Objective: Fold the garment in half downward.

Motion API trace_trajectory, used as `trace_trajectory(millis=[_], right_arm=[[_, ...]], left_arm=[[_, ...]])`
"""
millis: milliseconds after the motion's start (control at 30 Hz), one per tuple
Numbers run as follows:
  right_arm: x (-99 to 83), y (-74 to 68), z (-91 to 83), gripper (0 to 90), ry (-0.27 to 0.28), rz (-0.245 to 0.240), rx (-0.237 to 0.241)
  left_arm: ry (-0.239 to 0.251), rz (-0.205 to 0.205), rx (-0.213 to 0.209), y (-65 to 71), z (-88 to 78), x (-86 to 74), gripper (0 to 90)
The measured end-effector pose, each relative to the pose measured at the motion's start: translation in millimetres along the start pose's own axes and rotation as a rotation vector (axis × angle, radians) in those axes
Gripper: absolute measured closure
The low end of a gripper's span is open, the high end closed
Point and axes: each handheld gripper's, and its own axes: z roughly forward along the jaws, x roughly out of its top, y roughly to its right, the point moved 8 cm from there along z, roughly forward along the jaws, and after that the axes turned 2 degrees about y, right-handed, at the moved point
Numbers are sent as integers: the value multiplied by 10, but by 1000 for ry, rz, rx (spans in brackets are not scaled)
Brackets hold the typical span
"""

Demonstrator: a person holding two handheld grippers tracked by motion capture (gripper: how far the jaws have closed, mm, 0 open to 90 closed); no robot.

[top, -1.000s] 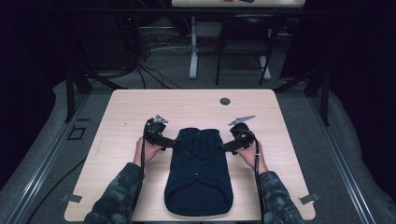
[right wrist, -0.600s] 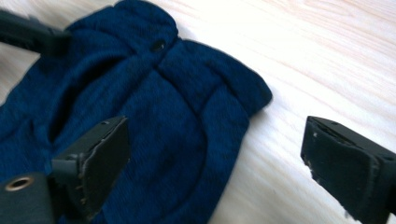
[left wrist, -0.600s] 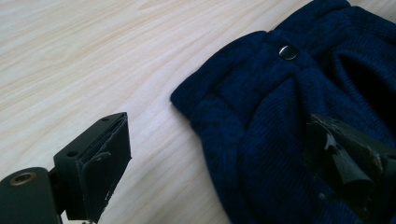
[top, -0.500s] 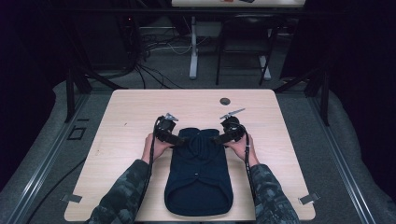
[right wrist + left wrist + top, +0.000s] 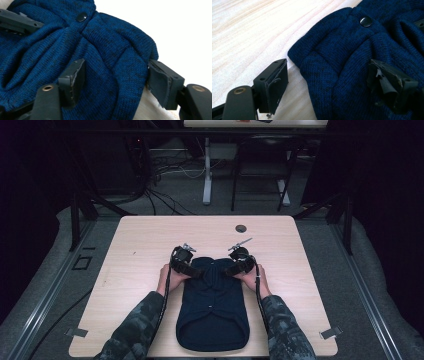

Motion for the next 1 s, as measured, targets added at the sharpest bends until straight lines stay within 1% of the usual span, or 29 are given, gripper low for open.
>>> trace_trajectory(millis=[67, 100, 167, 200, 233, 267, 300, 333, 367, 400, 433, 467, 533, 600, 633, 667, 700, 767, 800, 833, 867, 900, 967, 1000], right_arm=[[-5, -5, -3, 340, 0, 2, 0], [-13, -10, -8, 364, -1, -10, -6], [-10, -26, -3, 398, 9, -18, -11], [-10, -26, -3, 398, 9, -18, -11], [-14, -36, -1, 423, 10, -38, -23], [-18, -38, -3, 432, 6, -49, -28], [-11, -53, 8, 438, 25, -33, -26], [-11, -53, 8, 438, 25, -33, -26], [-20, -41, -5, 452, 7, -45, -31], [-20, -52, -6, 483, 18, -29, -29], [-20, -52, -6, 483, 18, -29, -29], [-25, -57, -7, 512, 32, -26, -27], [-36, -76, -5, 547, 55, -23, -32], [-48, -80, -13, 562, 51, -32, -33], [-57, -94, -14, 585, 59, -40, -36], [-57, -94, -14, 585, 59, -40, -36], [-55, -111, -9, 608, 75, -40, -34], [-55, -110, -6, 617, 80, -45, -35], [-66, -102, -11, 635, 88, -46, -34], [-65, -106, -5, 639, 106, -37, -33], [-73, -99, -9, 641, 108, -40, -36], [-73, -99, -9, 641, 108, -40, -36], [-73, -104, -10, 645, 116, -37, -42], [-66, -120, -21, 649, 120, -44, -54]], left_arm=[[-4, 7, -2, 2, -3, -3, 181], [-6, 15, 1, 17, -6, -4, 196], [-3, 19, 7, 26, -3, -1, 230], [0, 19, 11, 38, -1, -1, 240], [5, 29, 8, 46, -3, -2, 251], [5, 29, 8, 46, -3, -2, 260], [8, 28, 8, 50, -5, -4, 269], [18, 25, 10, 57, -2, -4, 269], [19, 33, 10, 59, -8, -8, 281], [19, 34, 1, 70, -14, -10, 321], [22, 37, 6, 75, -15, -10, 321], [21, 42, 0, 90, -25, -16, 355], [26, 46, 3, 93, -25, -15, 384], [26, 52, -3, 106, -31, -20, 398], [27, 54, -5, 112, -33, -21, 430], [30, 58, -3, 117, -34, -20, 430], [30, 61, -6, 126, -37, -20, 480], [31, 66, -13, 147, -41, -21, 533], [34, 67, -15, 157, -41, -21, 559], [36, 68, -18, 167, -42, -22, 584], [37, 79, -21, 188, -43, -20, 610], [37, 79, -21, 188, -43, -20, 631], [35, 91, -20, 203, -50, -21, 643], [37, 97, -15, 212, -55, -19, 656]])
